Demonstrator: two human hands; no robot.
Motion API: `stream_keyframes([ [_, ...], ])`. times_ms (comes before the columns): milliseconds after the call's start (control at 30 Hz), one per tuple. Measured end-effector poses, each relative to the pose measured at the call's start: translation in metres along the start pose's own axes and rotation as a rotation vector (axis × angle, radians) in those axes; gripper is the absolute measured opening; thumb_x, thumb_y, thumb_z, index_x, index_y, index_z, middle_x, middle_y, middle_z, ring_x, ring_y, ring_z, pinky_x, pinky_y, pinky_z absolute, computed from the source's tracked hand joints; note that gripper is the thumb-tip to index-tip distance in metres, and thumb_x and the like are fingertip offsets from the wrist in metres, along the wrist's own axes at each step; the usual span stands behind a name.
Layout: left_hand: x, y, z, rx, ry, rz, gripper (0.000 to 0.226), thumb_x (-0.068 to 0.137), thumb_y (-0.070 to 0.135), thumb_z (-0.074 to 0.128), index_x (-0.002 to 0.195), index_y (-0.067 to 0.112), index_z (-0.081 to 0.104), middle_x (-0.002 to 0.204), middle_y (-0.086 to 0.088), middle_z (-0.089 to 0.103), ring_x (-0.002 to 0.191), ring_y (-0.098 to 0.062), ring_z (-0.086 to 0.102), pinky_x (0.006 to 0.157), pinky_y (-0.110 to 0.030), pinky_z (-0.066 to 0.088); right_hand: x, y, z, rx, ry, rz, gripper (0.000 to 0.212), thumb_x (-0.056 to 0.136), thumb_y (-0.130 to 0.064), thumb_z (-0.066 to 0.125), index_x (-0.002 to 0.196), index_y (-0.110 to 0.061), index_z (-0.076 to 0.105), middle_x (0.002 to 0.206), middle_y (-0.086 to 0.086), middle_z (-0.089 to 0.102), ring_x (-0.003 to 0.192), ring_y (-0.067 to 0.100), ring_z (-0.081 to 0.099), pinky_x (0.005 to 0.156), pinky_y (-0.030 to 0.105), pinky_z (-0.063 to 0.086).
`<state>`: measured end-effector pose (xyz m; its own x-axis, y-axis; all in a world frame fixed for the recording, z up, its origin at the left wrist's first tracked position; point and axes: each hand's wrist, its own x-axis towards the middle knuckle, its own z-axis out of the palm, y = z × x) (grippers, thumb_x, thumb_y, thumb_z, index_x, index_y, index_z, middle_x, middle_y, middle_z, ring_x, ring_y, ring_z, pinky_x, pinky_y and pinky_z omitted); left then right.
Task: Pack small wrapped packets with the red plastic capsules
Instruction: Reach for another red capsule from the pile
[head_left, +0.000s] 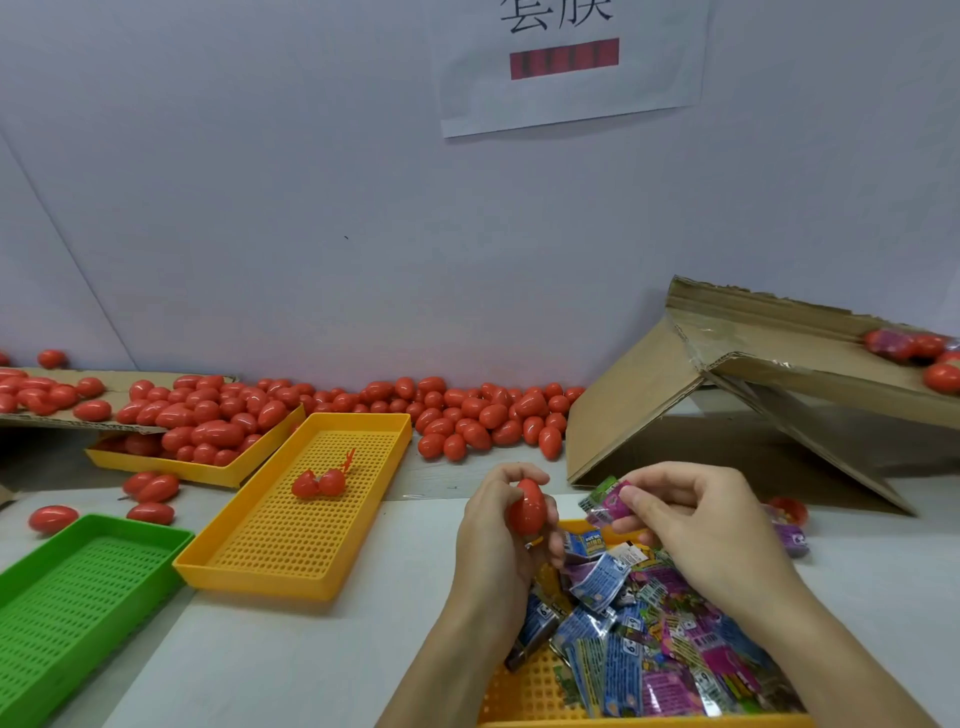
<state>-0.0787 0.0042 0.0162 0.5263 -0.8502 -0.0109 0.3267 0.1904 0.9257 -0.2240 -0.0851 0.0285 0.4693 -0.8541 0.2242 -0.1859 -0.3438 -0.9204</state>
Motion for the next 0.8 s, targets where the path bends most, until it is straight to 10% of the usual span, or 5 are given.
stream_keyframes([
  [400,-0.002,0.000,-0.002,0.144,-0.040,0.080,0.026,0.097,0.015,0.048,0.073,0.017,0.057,0.059,-0.003,0.044,0.045,-0.016,0.039,0.044,-0.024,0.031,-0.007,-0.006,-0.008,-0.327,-0.393,-0.152,0.019,0.086,-0.019,0.071,0.082,-0.037,0.073,0.086,-0.017,0.073,0.085,0.004,0.069,0.074,0.030,0.059],
  [800,-0.005,0.002,-0.001,0.218,-0.031,0.105,0.019,0.096,0.017,0.058,0.077,0.015,0.055,0.061,-0.003,0.045,0.045,-0.015,0.039,0.044,-0.023,0.033,-0.002,-0.003,-0.010,-0.202,-0.249,-0.186,0.017,0.086,-0.023,0.073,0.082,-0.040,0.069,0.086,-0.014,0.070,0.085,0.006,0.065,0.070,0.026,0.051],
])
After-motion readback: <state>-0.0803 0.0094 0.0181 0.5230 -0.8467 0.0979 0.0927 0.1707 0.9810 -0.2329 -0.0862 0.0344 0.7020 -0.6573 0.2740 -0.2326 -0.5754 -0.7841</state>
